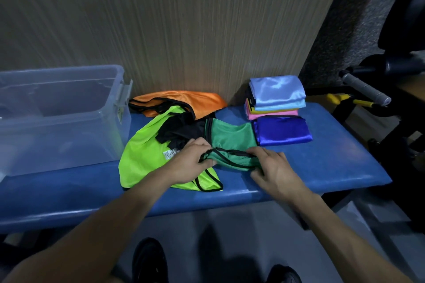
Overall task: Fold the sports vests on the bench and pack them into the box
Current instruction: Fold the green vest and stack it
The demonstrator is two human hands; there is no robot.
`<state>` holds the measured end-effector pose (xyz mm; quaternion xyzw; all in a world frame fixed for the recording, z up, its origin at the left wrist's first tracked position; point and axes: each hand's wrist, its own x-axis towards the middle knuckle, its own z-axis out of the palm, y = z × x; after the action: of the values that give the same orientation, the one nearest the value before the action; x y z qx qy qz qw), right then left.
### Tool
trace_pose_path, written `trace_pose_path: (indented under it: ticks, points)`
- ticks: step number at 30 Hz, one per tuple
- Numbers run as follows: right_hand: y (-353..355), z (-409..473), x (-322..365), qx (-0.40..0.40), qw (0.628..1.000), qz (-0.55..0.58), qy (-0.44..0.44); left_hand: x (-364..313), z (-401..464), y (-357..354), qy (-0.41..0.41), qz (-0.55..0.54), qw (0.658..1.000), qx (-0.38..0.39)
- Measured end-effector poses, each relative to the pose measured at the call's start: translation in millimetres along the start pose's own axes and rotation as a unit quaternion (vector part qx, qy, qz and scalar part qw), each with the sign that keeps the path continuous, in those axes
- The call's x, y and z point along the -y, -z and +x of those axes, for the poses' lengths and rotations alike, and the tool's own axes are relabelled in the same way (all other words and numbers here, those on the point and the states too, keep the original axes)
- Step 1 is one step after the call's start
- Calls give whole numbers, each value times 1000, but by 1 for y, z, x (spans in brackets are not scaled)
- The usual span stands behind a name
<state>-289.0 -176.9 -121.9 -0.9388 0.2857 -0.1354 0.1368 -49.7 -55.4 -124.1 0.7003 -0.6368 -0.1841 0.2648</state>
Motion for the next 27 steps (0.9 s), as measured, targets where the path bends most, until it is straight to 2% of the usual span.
trace_pose_path:
  ticks: [2,5,7,10,12,14,16,22,27]
  points:
    - [8,-12,1,22,995,94,-21,0,-6,2,17,-42,999,19]
    - [8,-32,7,44,991,123,-4,-1,-15,3,53,-86,994,42]
    - [2,-40,10,24,993,115,5,-3,-19,1,78,-106,991,37]
    - [-1,-39,8,-30,983,176,-42,-10,-21,4,111,-144,983,32]
    - [3,-35,6,-24,966,248,-69,-14,-21,7,137,-151,979,20]
    - [6,-30,6,-11,929,359,-86,-14,-20,7,156,-146,977,9]
    - [8,-22,5,-4,905,411,-105,-16,-18,5,171,-136,976,-7]
    - [4,11,4,-1,886,413,-209,-27,-2,0,194,-72,977,-48]
    - [5,29,5,1,900,350,-260,-27,13,-3,207,-25,976,-60]
